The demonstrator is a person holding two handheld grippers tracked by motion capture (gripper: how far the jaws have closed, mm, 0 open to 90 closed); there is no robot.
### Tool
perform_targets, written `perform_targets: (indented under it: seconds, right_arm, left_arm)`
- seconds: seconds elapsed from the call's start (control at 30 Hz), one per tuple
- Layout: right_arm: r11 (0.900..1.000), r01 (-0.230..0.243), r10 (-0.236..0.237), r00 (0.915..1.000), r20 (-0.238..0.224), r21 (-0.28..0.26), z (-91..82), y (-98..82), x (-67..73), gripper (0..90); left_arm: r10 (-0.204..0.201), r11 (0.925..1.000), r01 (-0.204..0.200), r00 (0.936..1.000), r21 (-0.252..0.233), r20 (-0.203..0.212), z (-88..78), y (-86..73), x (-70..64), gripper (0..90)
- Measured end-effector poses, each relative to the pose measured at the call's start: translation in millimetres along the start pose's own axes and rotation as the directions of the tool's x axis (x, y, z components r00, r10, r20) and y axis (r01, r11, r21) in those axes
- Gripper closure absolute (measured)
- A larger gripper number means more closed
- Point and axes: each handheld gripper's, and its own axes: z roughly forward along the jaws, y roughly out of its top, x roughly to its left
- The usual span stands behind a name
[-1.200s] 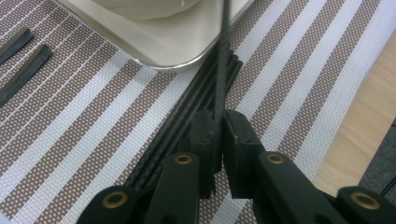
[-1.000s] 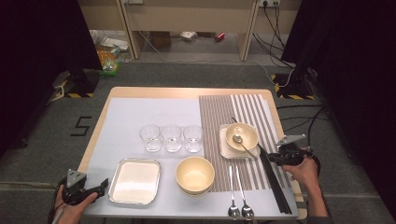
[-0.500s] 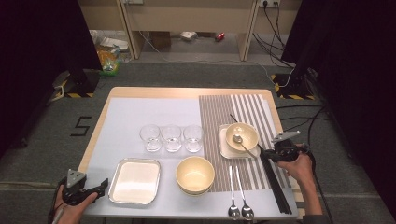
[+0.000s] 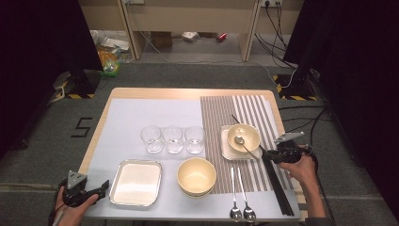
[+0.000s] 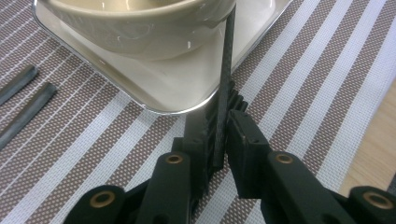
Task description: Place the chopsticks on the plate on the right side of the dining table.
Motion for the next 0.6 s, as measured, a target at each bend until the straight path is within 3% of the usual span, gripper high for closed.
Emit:
perform_targets:
  seconds: [0.23, 0.6]
  right_arm:
    - [0.999, -0.033, 0.033, 0.9994, 0.006, -0.01, -13.2, -7.8, 2.1, 67.1]
    - [0.996, -0.086, 0.086, 0.9963, -0.004, 0.017, -24.5, -24.3, 3.3, 51.0]
  left_arm:
    - [-0.003, 1.0, 0.003, 1.0, 0.002, 0.001, 0.1, 0.5, -0.2, 13.3]
    - [-0.003, 1.0, 0.003, 1.0, 0.003, 0.001, 0.1, 0.4, -0.2, 13.3]
